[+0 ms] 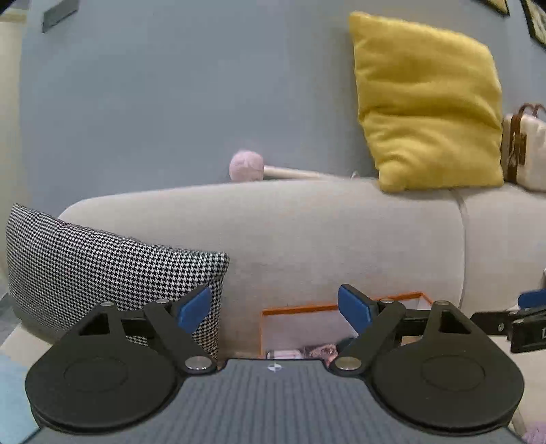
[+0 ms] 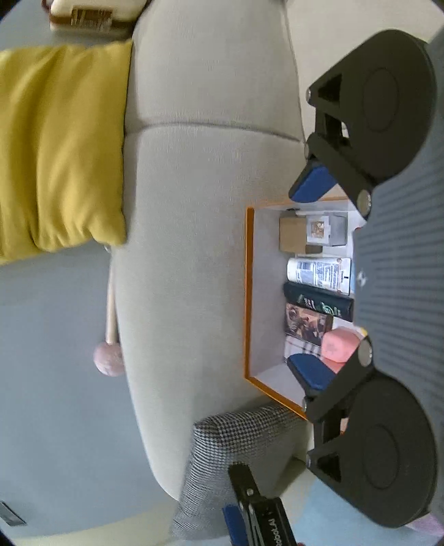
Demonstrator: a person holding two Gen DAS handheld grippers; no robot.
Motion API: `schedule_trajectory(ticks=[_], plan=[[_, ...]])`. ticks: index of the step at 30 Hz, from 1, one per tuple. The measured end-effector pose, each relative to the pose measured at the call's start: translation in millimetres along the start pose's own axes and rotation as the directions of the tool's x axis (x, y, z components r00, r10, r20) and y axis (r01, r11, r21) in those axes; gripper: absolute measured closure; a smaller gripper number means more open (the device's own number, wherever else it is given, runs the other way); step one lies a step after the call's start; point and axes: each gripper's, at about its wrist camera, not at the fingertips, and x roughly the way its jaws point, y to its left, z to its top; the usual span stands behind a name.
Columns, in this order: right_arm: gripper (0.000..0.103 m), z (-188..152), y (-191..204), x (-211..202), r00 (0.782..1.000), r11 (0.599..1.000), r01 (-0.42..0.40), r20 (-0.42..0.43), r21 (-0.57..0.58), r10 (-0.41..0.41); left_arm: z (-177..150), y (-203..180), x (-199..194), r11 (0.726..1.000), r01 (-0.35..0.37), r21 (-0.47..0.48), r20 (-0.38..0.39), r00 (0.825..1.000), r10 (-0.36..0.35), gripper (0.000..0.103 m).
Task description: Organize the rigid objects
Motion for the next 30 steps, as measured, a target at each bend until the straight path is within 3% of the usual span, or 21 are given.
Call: schedule_trajectory(ticks=[5, 9, 20, 30], plan=[[0.002, -14.9, 5.0, -8.0, 0.998, 0.999, 0.034, 0.054, 0.017, -0.034, -10.6, 1.3, 0.3, 1.000, 0.005, -0.031, -0.039, 0.999, -0.007, 0.000], [0.002, -27.3, 6.2, 4.2, 0.999, 0.999, 0.046, -0.006, 0.015, -0.046, -26.6, 1.3, 3.7, 0.997, 0.007, -0.083, -0.081, 0.997, -0.014, 0.000], [0.002, -54.4, 1.0, 25.9, 0.998, 0.996, 0.057, -0.042, 0.073, -0.054, -74.8, -5.4, 28.1, 0.993, 0.040, -0.113, -0.242, 0.968, -0.066, 0.000], [0.002, -57.6, 2.5, 38.5, 0.994, 0.996, 0.071, -0.088, 0.058, -0.066, -87.5, -5.4, 37.4, 0.993, 0.036, -0.113, -0.278, 0.958, -0.067, 0.000]])
